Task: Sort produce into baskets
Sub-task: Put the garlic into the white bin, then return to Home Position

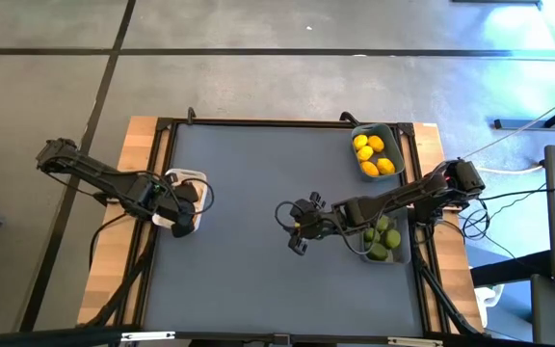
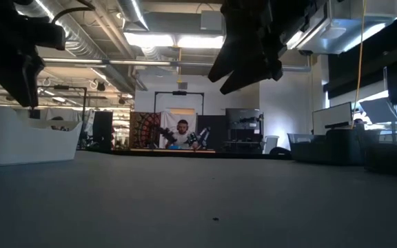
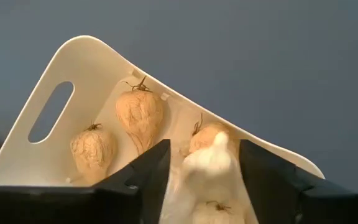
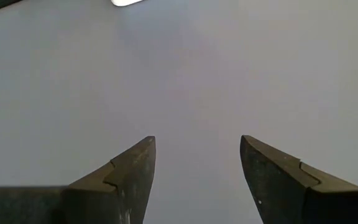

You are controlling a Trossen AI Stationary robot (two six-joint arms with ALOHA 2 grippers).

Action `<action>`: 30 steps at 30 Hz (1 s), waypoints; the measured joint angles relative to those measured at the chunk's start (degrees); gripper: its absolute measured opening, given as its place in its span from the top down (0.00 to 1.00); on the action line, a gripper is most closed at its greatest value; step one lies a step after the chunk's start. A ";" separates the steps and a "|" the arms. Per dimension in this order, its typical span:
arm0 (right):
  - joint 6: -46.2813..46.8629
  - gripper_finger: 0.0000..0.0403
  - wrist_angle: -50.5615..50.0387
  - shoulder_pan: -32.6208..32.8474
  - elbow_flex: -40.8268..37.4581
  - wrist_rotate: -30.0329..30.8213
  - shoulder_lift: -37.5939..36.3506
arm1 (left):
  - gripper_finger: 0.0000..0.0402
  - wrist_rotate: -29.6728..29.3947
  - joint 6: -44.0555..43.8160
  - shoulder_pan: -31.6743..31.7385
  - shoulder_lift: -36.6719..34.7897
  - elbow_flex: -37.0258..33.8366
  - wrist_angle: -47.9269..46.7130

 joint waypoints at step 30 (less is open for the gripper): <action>-19.70 0.76 0.03 -7.82 1.93 -10.94 -3.85 | 0.86 5.62 30.55 7.58 -1.76 2.95 25.98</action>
